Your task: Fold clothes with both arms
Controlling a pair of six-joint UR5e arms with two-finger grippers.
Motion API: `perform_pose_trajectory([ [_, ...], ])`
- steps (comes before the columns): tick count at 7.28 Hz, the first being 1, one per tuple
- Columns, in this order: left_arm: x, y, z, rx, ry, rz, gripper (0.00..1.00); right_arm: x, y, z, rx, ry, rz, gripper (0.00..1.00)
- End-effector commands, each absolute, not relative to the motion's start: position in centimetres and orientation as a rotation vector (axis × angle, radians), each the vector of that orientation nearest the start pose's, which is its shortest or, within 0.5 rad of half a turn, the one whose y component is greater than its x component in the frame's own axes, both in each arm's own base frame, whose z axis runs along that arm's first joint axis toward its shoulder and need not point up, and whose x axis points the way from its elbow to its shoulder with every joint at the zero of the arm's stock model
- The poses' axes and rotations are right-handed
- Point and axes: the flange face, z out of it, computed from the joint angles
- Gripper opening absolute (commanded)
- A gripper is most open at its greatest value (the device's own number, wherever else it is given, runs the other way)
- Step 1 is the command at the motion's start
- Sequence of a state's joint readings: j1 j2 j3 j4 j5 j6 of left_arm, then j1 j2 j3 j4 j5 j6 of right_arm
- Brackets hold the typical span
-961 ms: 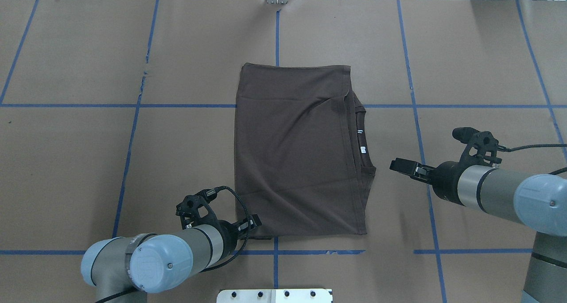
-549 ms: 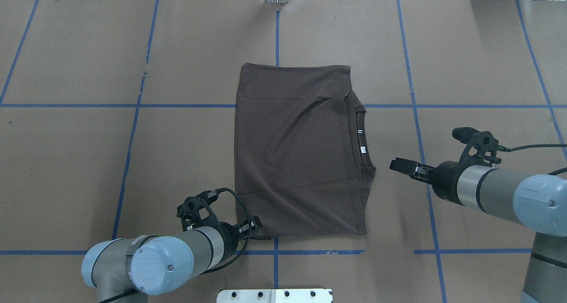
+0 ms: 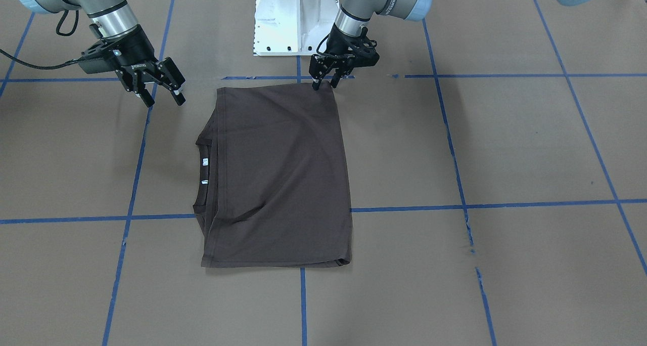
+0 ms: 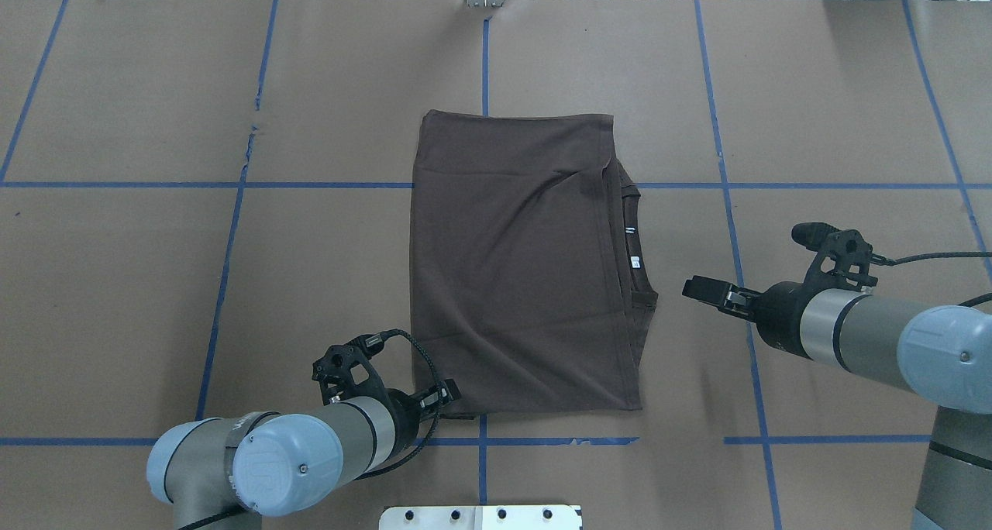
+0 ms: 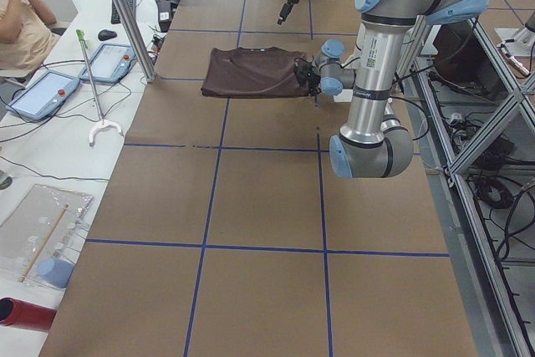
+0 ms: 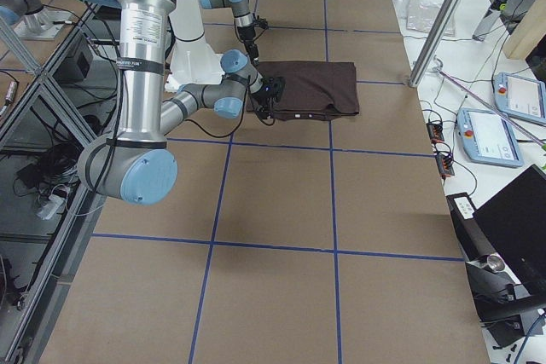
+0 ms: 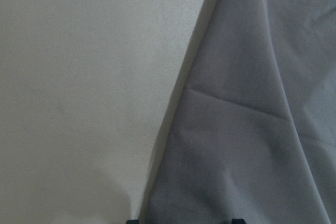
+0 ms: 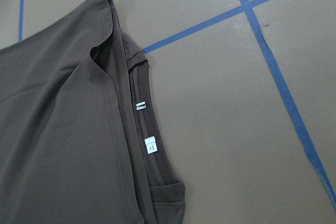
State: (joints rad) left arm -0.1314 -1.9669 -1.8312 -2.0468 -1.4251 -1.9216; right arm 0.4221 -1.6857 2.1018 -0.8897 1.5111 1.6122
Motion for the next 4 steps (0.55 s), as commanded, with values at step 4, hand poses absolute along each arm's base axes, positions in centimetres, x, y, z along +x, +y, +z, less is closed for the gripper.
perform_pose_trajectory([
  [4, 59.06, -22.74, 26.7, 0.006, 1.145, -0.512, 0.48, -34.83, -30.9, 38.23, 0.263, -1.078, 0.448, 1.0],
])
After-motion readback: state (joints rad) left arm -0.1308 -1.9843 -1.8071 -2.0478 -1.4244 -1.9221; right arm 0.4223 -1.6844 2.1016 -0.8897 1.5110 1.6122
